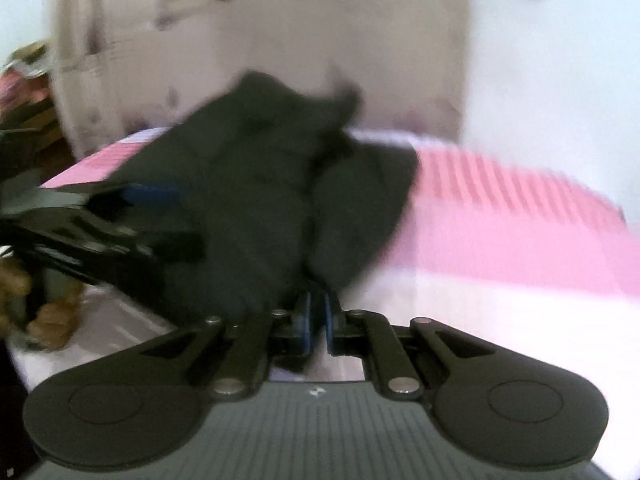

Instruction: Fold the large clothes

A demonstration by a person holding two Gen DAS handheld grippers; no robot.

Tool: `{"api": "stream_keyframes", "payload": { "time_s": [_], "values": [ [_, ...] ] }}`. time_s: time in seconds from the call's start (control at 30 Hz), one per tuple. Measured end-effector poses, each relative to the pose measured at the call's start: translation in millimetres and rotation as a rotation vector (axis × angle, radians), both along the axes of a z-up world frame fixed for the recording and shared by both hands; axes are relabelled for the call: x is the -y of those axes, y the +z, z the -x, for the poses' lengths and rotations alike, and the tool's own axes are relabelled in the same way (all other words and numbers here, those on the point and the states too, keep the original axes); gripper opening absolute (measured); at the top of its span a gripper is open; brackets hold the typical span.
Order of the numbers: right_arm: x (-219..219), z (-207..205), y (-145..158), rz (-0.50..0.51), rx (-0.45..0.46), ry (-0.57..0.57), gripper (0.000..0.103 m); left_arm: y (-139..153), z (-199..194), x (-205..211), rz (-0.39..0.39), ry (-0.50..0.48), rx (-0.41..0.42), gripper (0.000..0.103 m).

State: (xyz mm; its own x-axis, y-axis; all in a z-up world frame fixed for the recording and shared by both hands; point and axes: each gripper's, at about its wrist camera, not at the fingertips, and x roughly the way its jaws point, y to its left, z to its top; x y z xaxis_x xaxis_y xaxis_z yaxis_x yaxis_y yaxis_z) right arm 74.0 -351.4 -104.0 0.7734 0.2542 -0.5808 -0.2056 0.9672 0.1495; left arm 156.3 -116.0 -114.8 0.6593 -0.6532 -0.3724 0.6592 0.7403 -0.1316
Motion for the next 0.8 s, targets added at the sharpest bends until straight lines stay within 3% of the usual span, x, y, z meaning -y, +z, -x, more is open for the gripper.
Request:
{"api": "stream_keyframes", "payload": {
  "time_s": [0.07,0.37,0.5,0.63,0.7,0.8],
  "values": [
    [2.1,-1.4,-8.0,-0.052,-0.006,-0.010,0.008,-0.4,2.0,-1.2,0.000,0.007,0.007,0.103],
    [1.5,-21.7,-16.6,-0.071,0.023,0.006,0.008,-0.4,5.8,-5.4,0.019,0.060,0.024,0.103],
    [45.8,-5.8,-9.7,-0.287,0.048,-0.054,0.009,-0.1,7.4,-3.9,0.011,0.063,0.028,0.103],
    [48.7,15.4,7.6,-0.326,0.071,-0.039,0.009,-0.3,6.8,-2.6,0.006,0.066,0.030,0.103],
    [32.8,14.3,11.5,-0.292,0.070,-0.009,0.012,-0.8,6.5,-2.0,0.004,0.068,0.031,0.103],
    [9.9,2.5,3.3,-0.208,0.043,-0.001,0.036,-0.6,6.8,-1.4,0.001,0.071,0.036,0.103]
  ]
}}
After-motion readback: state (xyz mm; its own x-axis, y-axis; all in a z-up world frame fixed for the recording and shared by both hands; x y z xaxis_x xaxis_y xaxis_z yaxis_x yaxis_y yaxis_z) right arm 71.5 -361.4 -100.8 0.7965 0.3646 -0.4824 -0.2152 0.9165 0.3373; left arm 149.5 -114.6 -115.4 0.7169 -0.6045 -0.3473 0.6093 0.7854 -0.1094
